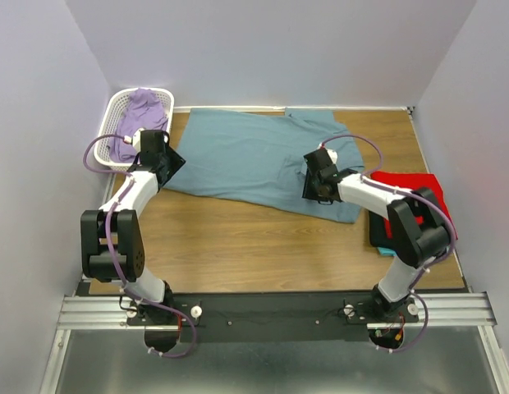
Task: Fold and stack the t-shirts
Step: Fold the tshirt
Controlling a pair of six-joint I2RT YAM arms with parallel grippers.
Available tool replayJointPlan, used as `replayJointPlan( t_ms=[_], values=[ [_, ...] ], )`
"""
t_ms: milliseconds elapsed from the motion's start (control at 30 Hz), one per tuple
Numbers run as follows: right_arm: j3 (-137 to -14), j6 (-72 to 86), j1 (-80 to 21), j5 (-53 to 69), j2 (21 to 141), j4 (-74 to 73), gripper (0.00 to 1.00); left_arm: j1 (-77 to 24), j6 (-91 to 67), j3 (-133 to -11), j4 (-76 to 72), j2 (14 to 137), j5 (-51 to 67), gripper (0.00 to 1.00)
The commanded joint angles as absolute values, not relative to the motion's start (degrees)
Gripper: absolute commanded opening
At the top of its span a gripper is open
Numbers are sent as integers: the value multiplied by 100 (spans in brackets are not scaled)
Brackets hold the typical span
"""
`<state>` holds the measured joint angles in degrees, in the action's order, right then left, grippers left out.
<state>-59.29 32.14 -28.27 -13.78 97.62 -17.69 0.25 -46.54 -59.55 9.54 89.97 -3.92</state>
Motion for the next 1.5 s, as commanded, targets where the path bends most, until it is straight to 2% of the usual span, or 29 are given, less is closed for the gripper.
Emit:
replayJointPlan(
  t_ms=[0,233,467,567,667,733,800,967,1133,1200,1333,1467],
  values=[
    [-6643,3217,-2760,-1766,10412,-1626,46,18,-4535,-6082,1046,8789,-343,53],
    [-7338,3217,-2356,-1767,11082,-1635,46,18,-4307,-6135,1037,8710,-228,59],
    [-7786,3059,-2048,-1933,11416,-1635,48,9,-4245,-6214,1037,8719,-115,58],
    [-8041,3015,-1925,-1916,11557,-1643,53,18,-4245,-6205,1011,8745,-35,59],
    [-8235,2971,-1706,-1811,11768,-1626,68,17,-4219,-6179,993,8745,-26,58],
    [-8393,2875,-1618,-1741,11864,-1626,72,17,-4210,-6153,984,8745,-26,58],
    [-8498,2822,-1582,-1670,11944,-1626,81,9,-4192,-6135,949,8754,148,58],
    [-8508,2812,-1573,-1653,11761,-1635,89,9,-4131,-6100,958,8737,158,58],
    [-8139,2909,-1748,-1713,11154,-1626,89,26,-4078,-6091,967,8701,97,58],
    [-8121,2918,-2029,-1898,11048,-1635,86,44,-4061,-6108,967,8719,88,58],
    [-8402,2988,-2390,-1977,11381,-1661,74,35,-4061,-6108,984,8754,79,58],
    [-8823,3050,-2549,-1960,11926,-1705,72,35,-3991,-6117,993,8728,88,57]
  ],
)
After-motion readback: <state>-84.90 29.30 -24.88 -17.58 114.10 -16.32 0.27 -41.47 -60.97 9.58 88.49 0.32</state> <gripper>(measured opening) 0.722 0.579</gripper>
